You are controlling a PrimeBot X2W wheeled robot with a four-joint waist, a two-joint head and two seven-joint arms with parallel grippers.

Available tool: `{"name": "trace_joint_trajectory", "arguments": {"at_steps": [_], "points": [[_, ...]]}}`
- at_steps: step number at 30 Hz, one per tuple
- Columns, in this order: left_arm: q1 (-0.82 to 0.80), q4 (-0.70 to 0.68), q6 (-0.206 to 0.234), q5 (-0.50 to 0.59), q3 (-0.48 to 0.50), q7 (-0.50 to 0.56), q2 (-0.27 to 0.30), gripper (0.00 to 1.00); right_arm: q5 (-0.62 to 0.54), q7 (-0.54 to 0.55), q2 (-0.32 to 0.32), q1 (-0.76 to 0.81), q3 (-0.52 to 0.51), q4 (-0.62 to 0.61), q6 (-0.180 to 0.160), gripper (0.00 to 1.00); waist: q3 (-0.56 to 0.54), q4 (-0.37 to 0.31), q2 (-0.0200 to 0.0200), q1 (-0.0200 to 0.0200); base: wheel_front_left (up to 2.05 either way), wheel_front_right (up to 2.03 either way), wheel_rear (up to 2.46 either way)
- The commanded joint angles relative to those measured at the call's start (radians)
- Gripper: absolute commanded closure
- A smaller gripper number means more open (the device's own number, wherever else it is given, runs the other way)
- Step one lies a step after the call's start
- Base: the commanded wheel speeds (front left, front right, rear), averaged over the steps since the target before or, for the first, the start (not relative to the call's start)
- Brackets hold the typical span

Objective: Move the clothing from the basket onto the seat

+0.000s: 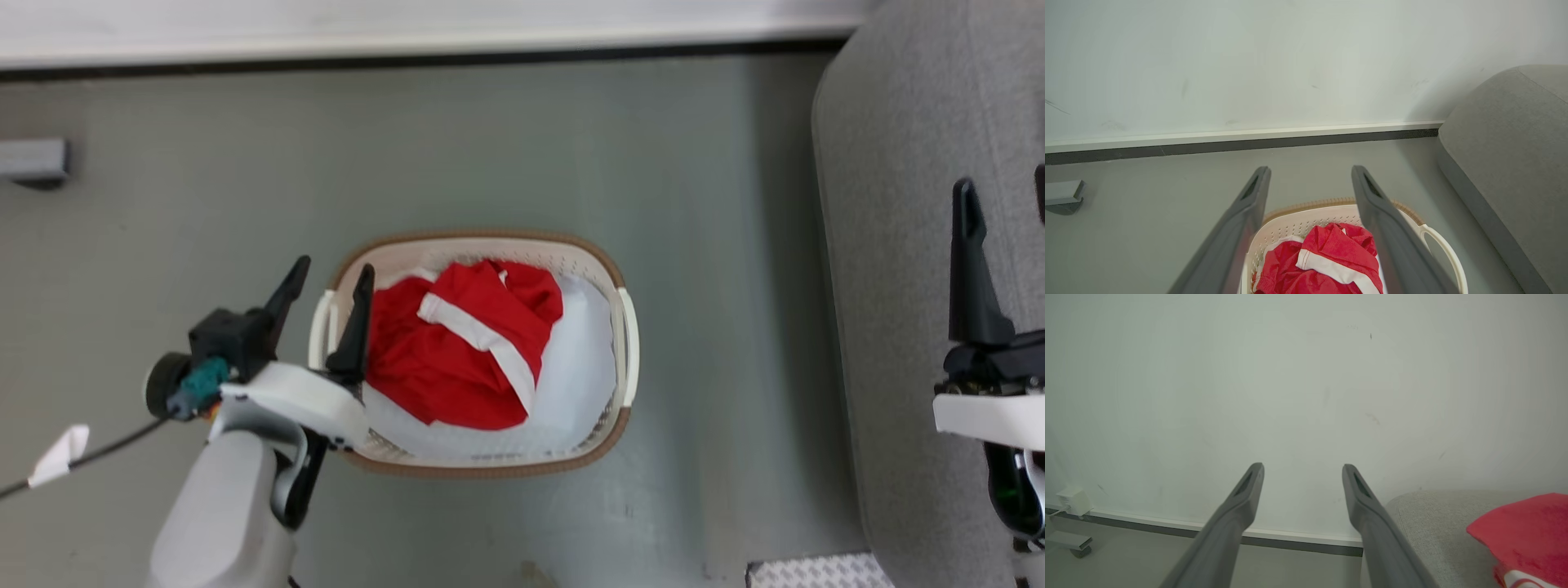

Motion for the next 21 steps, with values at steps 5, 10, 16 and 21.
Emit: {"name": "trace_joint_trajectory", "arguments": {"at_steps": [5,10,16,21], "points": [[-0.105,0.103,-0.005,-0.026,-0.038,-0.001,0.031,0.00,-0.013,0.000,0.036,-0.065,-0.014,-0.037,-0.003,0.00,0.139,-0.044,0.0000,-0.0003,0.00,0.00,0.00],[-0.190,0.206,-0.007,-0.041,-0.097,0.009,0.042,0.00,-0.021,0.000,0.054,-0.101,-0.018,-0.076,-0.003,0.00,0.208,-0.060,0.0000,-0.0003,0.00,0.00,0.00],[-0.288,0.341,-0.007,-0.088,-0.188,0.048,0.054,0.00,-0.041,0.000,0.075,-0.133,-0.023,-0.135,-0.003,0.00,0.266,-0.086,0.0000,-0.0003,0.00,0.00,0.00],[-0.357,0.442,-0.007,-0.124,-0.247,0.066,0.055,0.00,-0.043,0.000,0.085,-0.152,-0.022,-0.172,-0.003,0.00,0.302,-0.110,0.0000,-0.0003,0.00,0.00,0.00]]}}
